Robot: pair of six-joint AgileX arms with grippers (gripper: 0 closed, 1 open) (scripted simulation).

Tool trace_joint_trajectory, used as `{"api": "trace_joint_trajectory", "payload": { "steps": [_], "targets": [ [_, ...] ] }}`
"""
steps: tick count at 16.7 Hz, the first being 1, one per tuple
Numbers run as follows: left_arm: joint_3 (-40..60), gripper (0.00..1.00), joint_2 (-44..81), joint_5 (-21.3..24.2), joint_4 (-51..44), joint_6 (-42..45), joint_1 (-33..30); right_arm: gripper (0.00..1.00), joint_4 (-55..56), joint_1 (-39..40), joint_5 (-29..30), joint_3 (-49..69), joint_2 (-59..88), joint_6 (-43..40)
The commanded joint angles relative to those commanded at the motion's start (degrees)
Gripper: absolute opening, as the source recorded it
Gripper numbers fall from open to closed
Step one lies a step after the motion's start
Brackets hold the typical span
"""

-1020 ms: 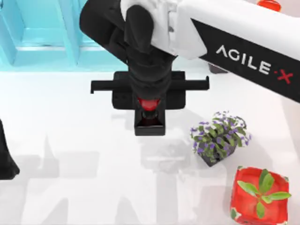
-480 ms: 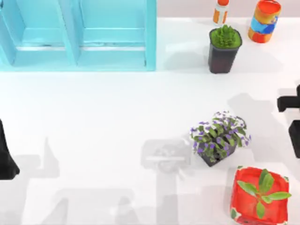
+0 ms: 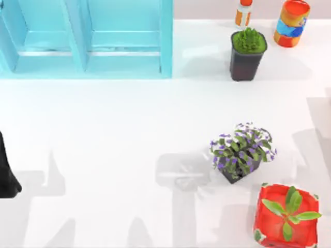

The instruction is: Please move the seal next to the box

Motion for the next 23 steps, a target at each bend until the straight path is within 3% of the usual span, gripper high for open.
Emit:
{"api": "trace_joint_trajectory", "payload": {
  "steps": [6, 13, 18, 23],
  "targets": [
    [0.0, 1.00, 0.0, 0.0, 0.0, 0.0, 0.0, 0.00, 0.8, 0.1, 0.0, -0.8, 0.2, 0.1],
    [0.0, 1.00, 0.0, 0.0, 0.0, 0.0, 0.0, 0.00, 13.8, -0.6, -0.2, -12.5, 1.1, -0.4],
    [0.0, 1.00, 0.0, 0.0, 0.0, 0.0, 0.0, 0.00, 15.3, -0.5, -0.2, -14.0, 1.3, -0.5],
    [0.0, 1.00, 0.0, 0.0, 0.0, 0.0, 0.0, 0.38, 15.3, -0.5, -0.2, -14.0, 1.3, -0.5]
  ]
}}
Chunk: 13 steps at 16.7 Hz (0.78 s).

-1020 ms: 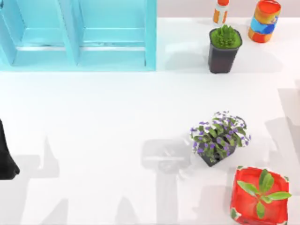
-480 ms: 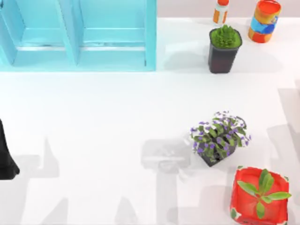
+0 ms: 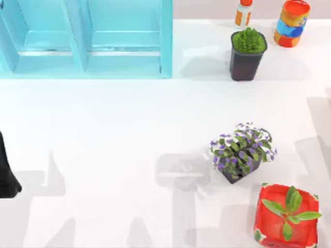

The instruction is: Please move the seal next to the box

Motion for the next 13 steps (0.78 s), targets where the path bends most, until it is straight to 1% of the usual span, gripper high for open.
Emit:
{"api": "trace_joint_trajectory", "payload": {
  "steps": [8, 9, 13],
  "targets": [
    [0.0, 1.00, 0.0, 0.0, 0.0, 0.0, 0.0, 0.98, 0.0, 0.0, 0.0, 0.0, 0.0, 0.0],
    [0.0, 1.00, 0.0, 0.0, 0.0, 0.0, 0.0, 1.00, 0.0, 0.0, 0.0, 0.0, 0.0, 0.0],
    [0.0, 1.00, 0.0, 0.0, 0.0, 0.0, 0.0, 1.00, 0.0, 0.0, 0.0, 0.0, 0.0, 0.0]
  ]
}}
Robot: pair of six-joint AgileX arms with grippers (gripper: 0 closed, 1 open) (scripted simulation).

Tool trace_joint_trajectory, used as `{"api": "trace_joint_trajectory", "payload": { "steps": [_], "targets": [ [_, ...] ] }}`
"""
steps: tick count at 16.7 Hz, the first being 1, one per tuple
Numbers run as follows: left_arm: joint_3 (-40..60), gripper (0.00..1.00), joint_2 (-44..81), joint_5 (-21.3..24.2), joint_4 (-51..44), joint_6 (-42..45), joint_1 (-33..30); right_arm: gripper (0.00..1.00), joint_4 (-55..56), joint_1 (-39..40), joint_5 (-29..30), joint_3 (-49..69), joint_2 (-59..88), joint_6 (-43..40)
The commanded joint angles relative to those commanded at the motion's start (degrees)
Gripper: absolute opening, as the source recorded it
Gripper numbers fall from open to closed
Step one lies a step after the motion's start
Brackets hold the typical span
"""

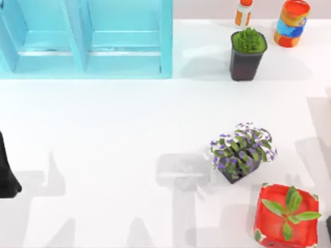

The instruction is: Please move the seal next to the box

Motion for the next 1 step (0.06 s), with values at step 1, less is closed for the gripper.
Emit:
{"api": "trace_joint_trajectory", "payload": {
  "steps": [1],
  "targets": [
    [0.0, 1.00, 0.0, 0.0, 0.0, 0.0, 0.0, 1.00, 0.0, 0.0, 0.0, 0.0, 0.0, 0.0]
  ]
}}
